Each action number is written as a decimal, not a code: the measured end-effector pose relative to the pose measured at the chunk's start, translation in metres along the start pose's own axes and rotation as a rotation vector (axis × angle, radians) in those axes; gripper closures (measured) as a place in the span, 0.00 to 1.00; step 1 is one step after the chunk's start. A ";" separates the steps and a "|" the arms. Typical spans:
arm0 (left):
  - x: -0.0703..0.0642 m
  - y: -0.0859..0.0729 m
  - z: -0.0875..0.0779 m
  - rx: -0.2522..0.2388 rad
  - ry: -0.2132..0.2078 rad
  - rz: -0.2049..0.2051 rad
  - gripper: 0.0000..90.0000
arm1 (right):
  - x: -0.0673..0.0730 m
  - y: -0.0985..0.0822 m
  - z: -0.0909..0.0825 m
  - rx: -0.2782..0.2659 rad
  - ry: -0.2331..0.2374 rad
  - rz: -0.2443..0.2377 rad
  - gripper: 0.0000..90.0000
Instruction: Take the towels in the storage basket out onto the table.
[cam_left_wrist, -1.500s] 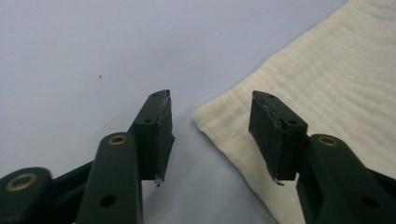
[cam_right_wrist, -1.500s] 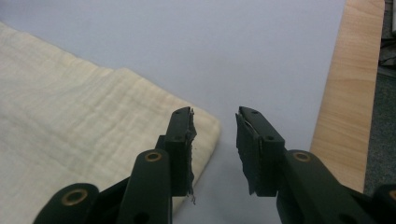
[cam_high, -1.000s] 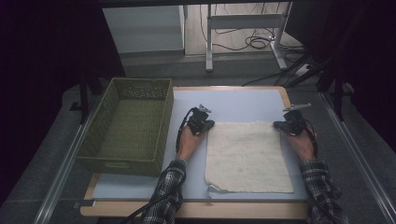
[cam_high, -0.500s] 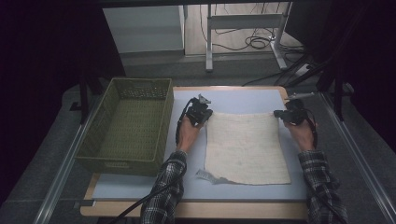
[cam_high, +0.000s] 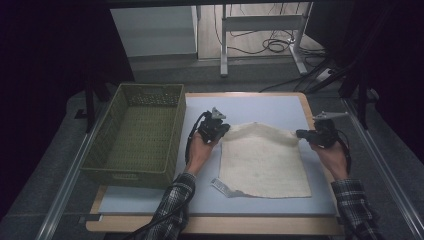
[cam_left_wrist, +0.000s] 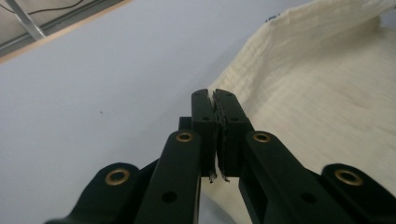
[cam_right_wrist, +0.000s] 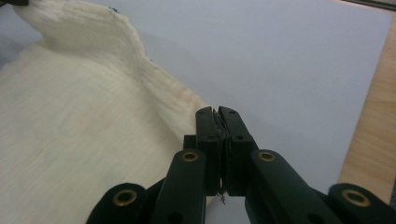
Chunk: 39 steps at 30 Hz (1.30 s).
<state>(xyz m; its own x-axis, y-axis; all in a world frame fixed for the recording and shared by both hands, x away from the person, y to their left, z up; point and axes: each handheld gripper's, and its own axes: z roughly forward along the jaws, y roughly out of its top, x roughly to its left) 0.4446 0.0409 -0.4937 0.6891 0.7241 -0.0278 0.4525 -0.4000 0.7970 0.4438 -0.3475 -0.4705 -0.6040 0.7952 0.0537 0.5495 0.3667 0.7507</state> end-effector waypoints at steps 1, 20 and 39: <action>-0.002 -0.003 -0.003 -0.003 -0.006 -0.004 0.97 | 0.002 -0.003 -0.003 0.000 0.006 -0.001 0.97; -0.049 -0.052 -0.059 -0.058 -0.075 0.036 0.97 | 0.049 -0.063 -0.059 -0.019 0.065 -0.038 0.97; -0.090 -0.092 -0.088 -0.032 -0.146 0.095 0.97 | 0.074 -0.121 -0.081 0.021 0.114 -0.041 0.96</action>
<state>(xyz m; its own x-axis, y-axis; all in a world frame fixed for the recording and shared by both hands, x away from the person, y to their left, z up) 0.2905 0.0622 -0.5115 0.8039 0.5936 -0.0374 0.3652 -0.4430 0.8187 0.2861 -0.3718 -0.5043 -0.6872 0.7198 0.0984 0.5341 0.4087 0.7400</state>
